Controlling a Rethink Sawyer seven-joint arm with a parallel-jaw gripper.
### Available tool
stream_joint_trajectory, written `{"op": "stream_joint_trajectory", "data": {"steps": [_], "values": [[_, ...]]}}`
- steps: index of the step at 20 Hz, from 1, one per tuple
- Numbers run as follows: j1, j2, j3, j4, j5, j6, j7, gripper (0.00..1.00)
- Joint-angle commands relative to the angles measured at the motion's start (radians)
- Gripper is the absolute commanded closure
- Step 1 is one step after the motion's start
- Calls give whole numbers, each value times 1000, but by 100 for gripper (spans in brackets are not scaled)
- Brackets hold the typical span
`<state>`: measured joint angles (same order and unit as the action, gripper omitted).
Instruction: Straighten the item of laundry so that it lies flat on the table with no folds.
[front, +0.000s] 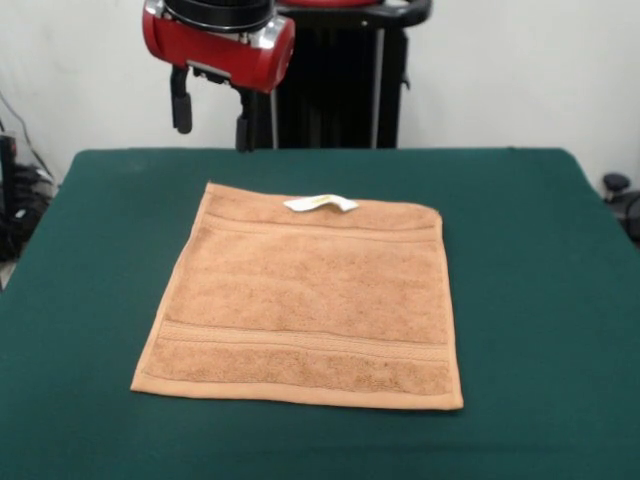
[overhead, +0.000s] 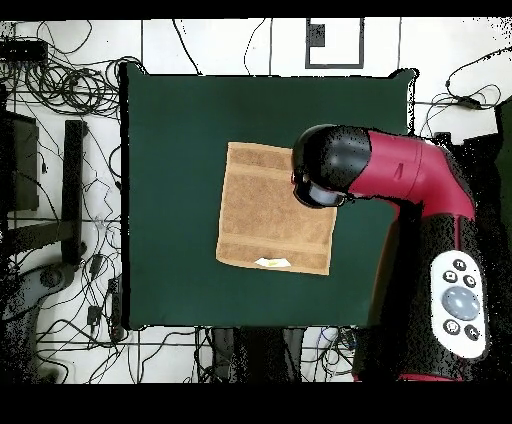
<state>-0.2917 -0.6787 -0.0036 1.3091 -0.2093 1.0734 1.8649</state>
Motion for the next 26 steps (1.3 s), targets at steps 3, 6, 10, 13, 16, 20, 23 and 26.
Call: {"op": "stream_joint_trajectory", "data": {"steps": [3, 6, 10, 13, 16, 20, 23, 26], "values": [[47, 73, 100, 118, -23, -81, -19, 0], [48, 72, 101, 113, -19, -71, -20, 0], [49, 71, 99, 110, -20, -73, -17, 0], [48, 71, 98, 112, -18, -79, -10, 0], [48, 69, 98, 113, -16, -74, -9, 0], [45, 64, 100, 130, -14, -101, -7, 0], [47, 60, 96, 132, -16, -100, -8, 0], [48, 58, 93, 134, -15, -103, -3, 0]]}}
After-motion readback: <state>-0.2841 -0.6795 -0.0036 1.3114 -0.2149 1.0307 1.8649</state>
